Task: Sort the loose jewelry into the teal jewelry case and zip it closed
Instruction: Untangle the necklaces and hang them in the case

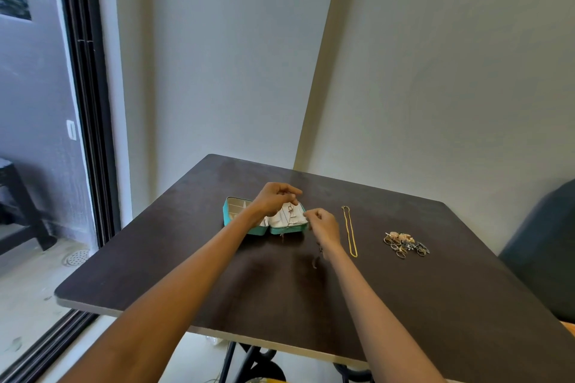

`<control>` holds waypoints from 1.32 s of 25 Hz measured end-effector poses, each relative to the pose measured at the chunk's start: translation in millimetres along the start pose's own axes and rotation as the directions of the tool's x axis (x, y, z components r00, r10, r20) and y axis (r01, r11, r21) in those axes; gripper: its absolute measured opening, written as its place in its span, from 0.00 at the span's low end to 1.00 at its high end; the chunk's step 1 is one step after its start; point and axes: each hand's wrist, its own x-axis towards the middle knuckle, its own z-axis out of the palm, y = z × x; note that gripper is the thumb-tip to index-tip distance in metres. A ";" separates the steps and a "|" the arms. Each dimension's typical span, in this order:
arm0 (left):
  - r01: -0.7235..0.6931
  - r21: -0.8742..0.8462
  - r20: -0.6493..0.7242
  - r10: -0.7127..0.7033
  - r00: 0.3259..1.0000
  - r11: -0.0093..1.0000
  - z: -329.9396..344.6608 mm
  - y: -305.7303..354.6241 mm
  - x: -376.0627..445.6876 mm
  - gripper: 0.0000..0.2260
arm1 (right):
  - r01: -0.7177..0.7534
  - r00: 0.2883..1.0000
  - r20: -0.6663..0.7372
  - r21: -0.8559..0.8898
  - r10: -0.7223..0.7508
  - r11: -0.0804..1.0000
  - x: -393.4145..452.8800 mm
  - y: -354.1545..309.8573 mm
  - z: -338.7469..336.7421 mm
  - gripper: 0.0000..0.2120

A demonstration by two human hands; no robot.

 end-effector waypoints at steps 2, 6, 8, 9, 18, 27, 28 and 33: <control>-0.003 0.014 0.034 0.002 0.999 1.000 -1.1 1.9 8.3 0.11 | 0.078 0.997 0.015 -0.178 -0.077 0.981 6.6 0.4 1.5 0.08; 0.002 0.043 0.102 -0.007 0.995 0.999 -1.7 7.7 21.4 0.12 | 0.149 0.988 0.014 -0.376 -0.155 0.915 18.1 -3.8 7.4 0.10; 0.000 0.055 0.120 -0.006 0.993 0.998 -1.5 8.8 27.2 0.12 | 0.162 0.986 0.043 -0.420 -0.158 0.893 21.7 -2.2 12.2 0.12; -0.001 0.060 0.124 -0.006 0.992 0.998 -1.3 8.2 29.3 0.12 | 0.162 0.987 0.058 -0.433 -0.152 0.887 22.6 -0.6 13.8 0.12; 0.034 0.040 0.122 -0.039 0.992 0.999 1.7 -6.8 39.8 0.13 | 0.177 0.984 0.093 -0.468 -0.151 0.866 16.9 18.2 12.6 0.11; 0.064 -0.004 0.160 -0.062 0.985 0.998 -13.1 -15.6 43.2 0.13 | 0.243 0.960 0.066 -0.676 -0.272 0.696 36.9 0.1 20.8 0.08; 0.068 -0.022 0.162 -0.064 0.985 0.997 -13.4 -18.3 42.1 0.13 | 0.250 0.961 0.085 -0.678 -0.265 0.691 39.3 -0.1 21.2 0.08; 0.039 -0.166 0.130 -0.017 0.991 0.985 -10.4 -32.0 34.9 0.12 | 0.265 0.962 0.136 -0.686 -0.238 0.678 42.1 -0.1 18.9 0.10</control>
